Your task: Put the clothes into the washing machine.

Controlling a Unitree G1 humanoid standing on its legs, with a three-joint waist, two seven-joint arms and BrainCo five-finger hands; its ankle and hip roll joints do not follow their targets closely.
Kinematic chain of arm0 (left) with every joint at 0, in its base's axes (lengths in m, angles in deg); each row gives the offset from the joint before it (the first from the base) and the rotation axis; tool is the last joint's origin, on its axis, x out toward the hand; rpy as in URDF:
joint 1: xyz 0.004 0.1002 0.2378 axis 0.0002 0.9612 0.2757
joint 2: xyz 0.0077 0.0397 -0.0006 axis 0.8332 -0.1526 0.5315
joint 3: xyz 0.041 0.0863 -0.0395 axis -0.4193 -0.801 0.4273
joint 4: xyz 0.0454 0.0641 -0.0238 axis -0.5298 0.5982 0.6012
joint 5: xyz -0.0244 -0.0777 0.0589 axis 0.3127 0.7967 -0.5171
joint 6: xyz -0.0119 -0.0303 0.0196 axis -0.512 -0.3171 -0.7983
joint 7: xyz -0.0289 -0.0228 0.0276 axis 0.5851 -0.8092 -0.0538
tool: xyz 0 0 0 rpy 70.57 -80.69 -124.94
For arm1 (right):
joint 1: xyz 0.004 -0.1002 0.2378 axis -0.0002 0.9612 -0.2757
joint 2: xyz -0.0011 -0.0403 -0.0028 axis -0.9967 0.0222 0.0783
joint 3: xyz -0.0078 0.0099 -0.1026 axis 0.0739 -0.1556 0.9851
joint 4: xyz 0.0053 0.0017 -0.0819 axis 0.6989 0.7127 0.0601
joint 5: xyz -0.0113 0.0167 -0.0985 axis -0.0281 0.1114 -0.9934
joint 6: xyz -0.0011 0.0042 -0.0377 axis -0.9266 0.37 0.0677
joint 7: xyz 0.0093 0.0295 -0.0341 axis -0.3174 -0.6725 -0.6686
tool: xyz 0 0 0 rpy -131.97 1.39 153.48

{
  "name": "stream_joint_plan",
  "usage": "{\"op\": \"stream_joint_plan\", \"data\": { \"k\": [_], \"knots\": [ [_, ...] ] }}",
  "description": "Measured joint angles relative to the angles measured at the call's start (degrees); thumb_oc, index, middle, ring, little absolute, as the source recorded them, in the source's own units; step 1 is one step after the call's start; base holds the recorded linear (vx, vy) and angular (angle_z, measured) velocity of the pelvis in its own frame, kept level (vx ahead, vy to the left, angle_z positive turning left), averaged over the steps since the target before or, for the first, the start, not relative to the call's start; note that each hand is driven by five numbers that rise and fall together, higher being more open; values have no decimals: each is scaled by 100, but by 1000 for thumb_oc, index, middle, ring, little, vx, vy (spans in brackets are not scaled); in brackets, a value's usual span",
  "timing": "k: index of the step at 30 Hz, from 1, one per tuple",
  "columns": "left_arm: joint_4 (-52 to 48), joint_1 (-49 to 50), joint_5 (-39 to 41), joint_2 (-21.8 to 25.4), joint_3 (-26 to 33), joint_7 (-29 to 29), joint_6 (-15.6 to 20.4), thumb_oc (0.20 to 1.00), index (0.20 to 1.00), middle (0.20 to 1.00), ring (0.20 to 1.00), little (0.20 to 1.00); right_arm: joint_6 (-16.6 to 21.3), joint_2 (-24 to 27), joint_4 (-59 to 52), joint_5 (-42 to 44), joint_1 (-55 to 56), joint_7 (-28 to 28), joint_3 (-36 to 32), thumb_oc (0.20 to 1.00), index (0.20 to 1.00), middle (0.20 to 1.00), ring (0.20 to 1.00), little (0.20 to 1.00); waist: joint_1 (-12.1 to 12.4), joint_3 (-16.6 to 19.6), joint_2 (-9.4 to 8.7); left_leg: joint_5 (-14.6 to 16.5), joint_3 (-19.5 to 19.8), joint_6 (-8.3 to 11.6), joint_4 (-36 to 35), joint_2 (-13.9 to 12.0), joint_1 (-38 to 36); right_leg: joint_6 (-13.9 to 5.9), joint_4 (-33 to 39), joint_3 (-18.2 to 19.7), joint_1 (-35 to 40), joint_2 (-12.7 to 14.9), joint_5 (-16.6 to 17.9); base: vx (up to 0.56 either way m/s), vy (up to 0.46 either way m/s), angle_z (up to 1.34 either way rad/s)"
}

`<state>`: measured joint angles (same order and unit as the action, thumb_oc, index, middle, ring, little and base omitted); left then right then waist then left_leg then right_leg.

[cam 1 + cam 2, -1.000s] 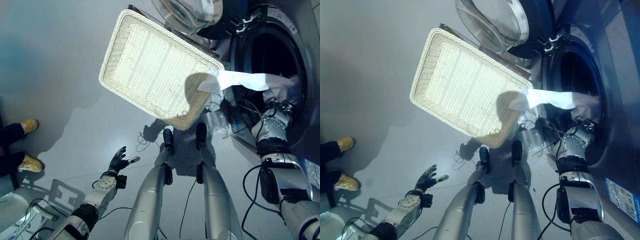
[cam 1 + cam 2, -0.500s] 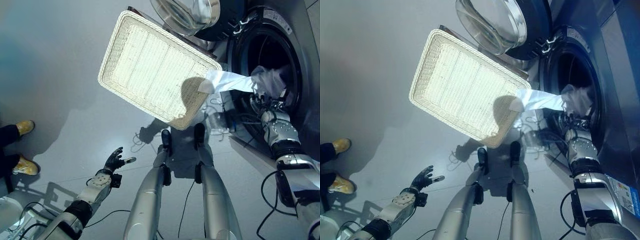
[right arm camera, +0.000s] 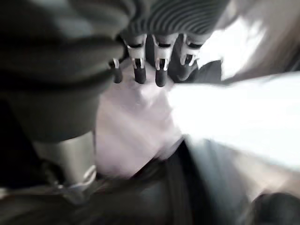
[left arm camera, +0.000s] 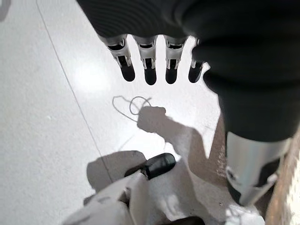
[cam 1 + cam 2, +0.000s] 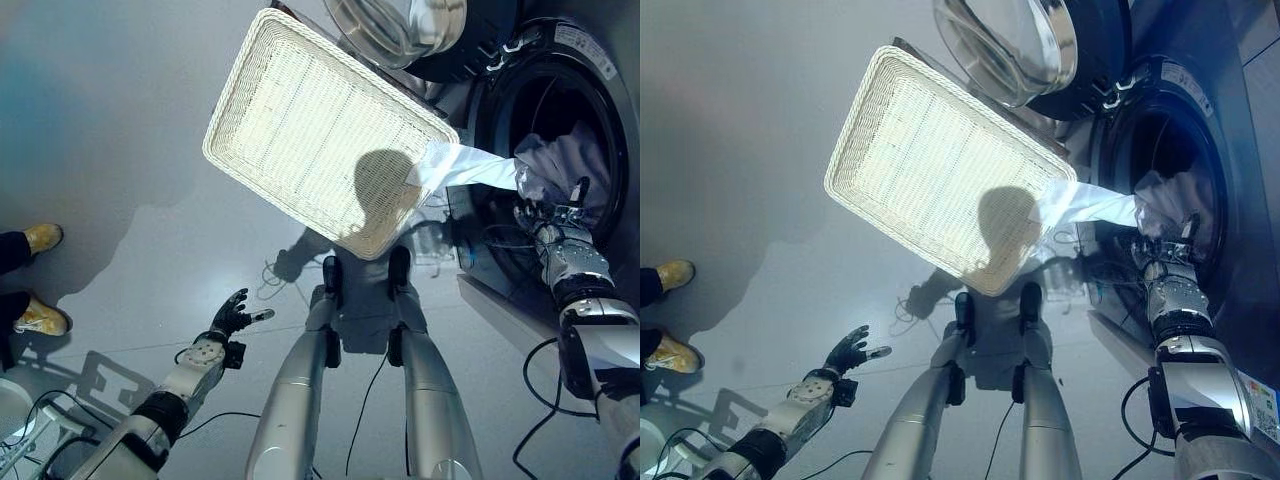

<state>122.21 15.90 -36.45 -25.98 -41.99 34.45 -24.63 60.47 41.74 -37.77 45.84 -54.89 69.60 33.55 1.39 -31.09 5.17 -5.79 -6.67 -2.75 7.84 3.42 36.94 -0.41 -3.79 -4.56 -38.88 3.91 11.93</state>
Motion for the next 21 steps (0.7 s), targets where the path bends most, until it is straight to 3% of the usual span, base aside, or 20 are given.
{"op": "stream_joint_plan", "data": {
  "k": [1, 2, 3, 4, 7, 10, 13, 14, 15, 16, 21],
  "knots": [
    [-6, 3, 0, 0, -5, -1, -4, 1000, 1000, 1000, 1000, 1000, 451, -42, -166, 0, 1, 47, -15, 1000, 1000, 1000, 1000, 1000, 28, 0, 0, 0, -4, 0, 0, 1, 0, -1, 0, 15, -1, -1, 3, -24, 52, -3],
    [-76, -12, 2, 5, -8, -11, -44, 1000, 1000, 1000, 1000, 1000, 1264, -106, -364, 0, -8, 42, -28, 1000, 1000, 1000, 1000, 1000, 121, 0, 1, 0, -19, -1, -1, 12, -1, -3, 0, 36, -12, -1, 4, -24, 44, -2],
    [-76, -12, 2, 5, -8, -11, -44, 1000, 1000, 1000, 1000, 1000, 1264, -106, -364, 0, -8, 42, -28, 1000, 1000, 1000, 1000, 1000, 121, 0, 1, 0, -19, -1, -1, 12, -1, -3, 0, 36, -12, -1, 4, -23, 111, -5],
    [-177, -15, 4, 49, -10, -11, -83, 1000, 1000, 1000, 1000, 1000, 2043, -169, -361, 0, -92, 25, -22, 1000, 1000, 1000, 1000, 1000, 201, -2, 2, -21, -71, -29, -2, 23, 2, 21, -6, 69, -33, 4, 31, -21, 83, -5],
    [-186, -26, 21, 93, 0, -1, -163, 1000, 1000, 1000, 1000, 1000, 2414, -177, -325, -12, -255, -106, 65, 1000, 1000, 1000, 1000, 1000, 186, -2, 3, -14, -111, -62, -3, 35, -2, -5, -7, 99, -49, 36, 41, -25, 82, -7],
    [-93, -38, 51, 86, 1, 51, -178, 1000, 1000, 1000, 1000, 1000, 2122, -193, -316, -529, -210, -551, 90, 1000, 1000, 1000, 1000, 1000, 107, -2, 4, -14, -131, -85, -8, 58, -25, -28, -8, 120, -35, 63, 46, -15, 37, -3],
    [-28, -42, 51, 62, -1, 118, -119, 1000, 1000, 1000, 1000, 1000, 1543, -237, -254, -1393, 36, -548, 100, 1000, 1000, 1000, 1000, 1000, 82, -2, 4, -18, -139, -89, -17, 48, -58, -28, -22, 129, -16, 55, 48, -12, 3, -1],
    [-28, -42, 51, 62, -1, 118, -119, 1000, 1000, 1000, 1000, 1000, 1543, -237, -254, -1393, 36, -548, 100, 1000, 1000, 1000, 1000, 1000, 82, -2, 4, -18, -139, -89, -17, 48, -58, -28, -22, 129, -16, 55, 48, 0, 0, 0],
    [21, -45, 50, 0, -5, 140, -63, 1000, 1000, 1000, 1000, 1000, 1188, -264, -117, -1876, 129, -324, 251, 1000, 1000, 1000, 1000, 1000, 76, -1, 5, -21, -145, -87, -40, 42, -129, -25, -25, 136, 37, 39, 50, 0, 0, 0],
    [21, -45, 50, 0, -5, 140, -63, 1000, 1000, 1000, 1000, 1000, 1188, -264, -117, -1876, 129, -324, 251, 1000, 1000, 1000, 1000, 1000, 76, -1, 5, -21, -145, -87, -40, 42, -129, -25, -25, 136, 37, 39, 50, 0, 0, 0],
    [385, -36, -6, -436, 76, 145, 80, 1000, 1000, 1000, 1000, 1000, 321, -520, 531, -3212, 584, 960, 662, 1000, 1000, 1000, 1000, 1000, -65, 3, 7, -61, -120, -45, -140, 32, -173, -50, -26, 85, 60, 48, -19, -24, 7, 5]
  ]
}}
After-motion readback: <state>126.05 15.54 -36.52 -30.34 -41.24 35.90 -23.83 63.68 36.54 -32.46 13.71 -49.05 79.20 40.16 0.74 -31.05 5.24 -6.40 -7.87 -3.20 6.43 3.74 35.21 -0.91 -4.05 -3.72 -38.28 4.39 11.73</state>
